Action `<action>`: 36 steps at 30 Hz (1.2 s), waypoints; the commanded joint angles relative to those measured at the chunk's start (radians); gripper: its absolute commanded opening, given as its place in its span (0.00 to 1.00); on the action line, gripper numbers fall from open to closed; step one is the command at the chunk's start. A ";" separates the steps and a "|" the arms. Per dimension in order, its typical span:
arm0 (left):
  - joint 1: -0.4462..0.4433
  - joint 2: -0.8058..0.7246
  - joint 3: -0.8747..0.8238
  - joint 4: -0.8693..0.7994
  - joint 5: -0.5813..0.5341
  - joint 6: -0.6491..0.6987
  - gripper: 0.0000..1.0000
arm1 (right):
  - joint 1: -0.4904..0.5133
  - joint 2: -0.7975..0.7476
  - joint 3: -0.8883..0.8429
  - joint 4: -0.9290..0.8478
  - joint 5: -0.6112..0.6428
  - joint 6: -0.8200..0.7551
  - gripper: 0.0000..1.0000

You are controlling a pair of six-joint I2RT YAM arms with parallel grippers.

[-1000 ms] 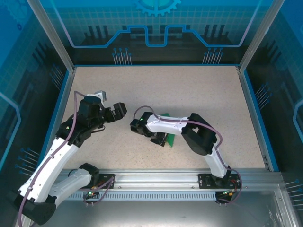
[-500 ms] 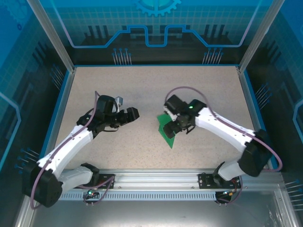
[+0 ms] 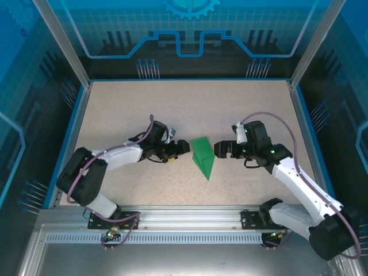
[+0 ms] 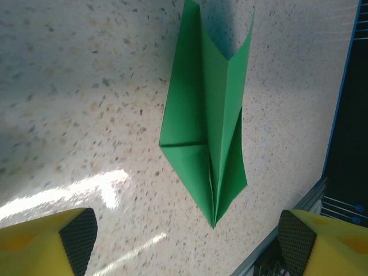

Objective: Fold a paper plane with a square sheet of paper (fold left side to right side)
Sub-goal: Fold the wing for the fifth time at the center of the table.

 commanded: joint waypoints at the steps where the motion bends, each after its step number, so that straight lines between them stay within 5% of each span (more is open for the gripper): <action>1: -0.023 0.083 0.087 0.083 0.054 -0.008 0.83 | -0.056 -0.071 -0.073 0.144 -0.119 0.099 0.99; 9: -0.040 0.268 0.200 0.120 0.076 0.013 0.69 | -0.105 -0.094 -0.123 0.133 -0.176 0.086 0.99; 20: -0.006 0.288 0.161 0.260 0.141 0.028 0.20 | -0.072 -0.053 -0.139 0.228 -0.160 0.024 0.99; 26: 0.039 0.206 0.068 0.320 0.205 0.075 0.12 | -0.081 0.150 -0.075 0.298 -0.367 0.011 0.99; 36: 0.082 0.131 -0.027 0.374 0.323 0.123 0.07 | -0.108 0.535 0.041 0.445 -0.590 -0.019 0.75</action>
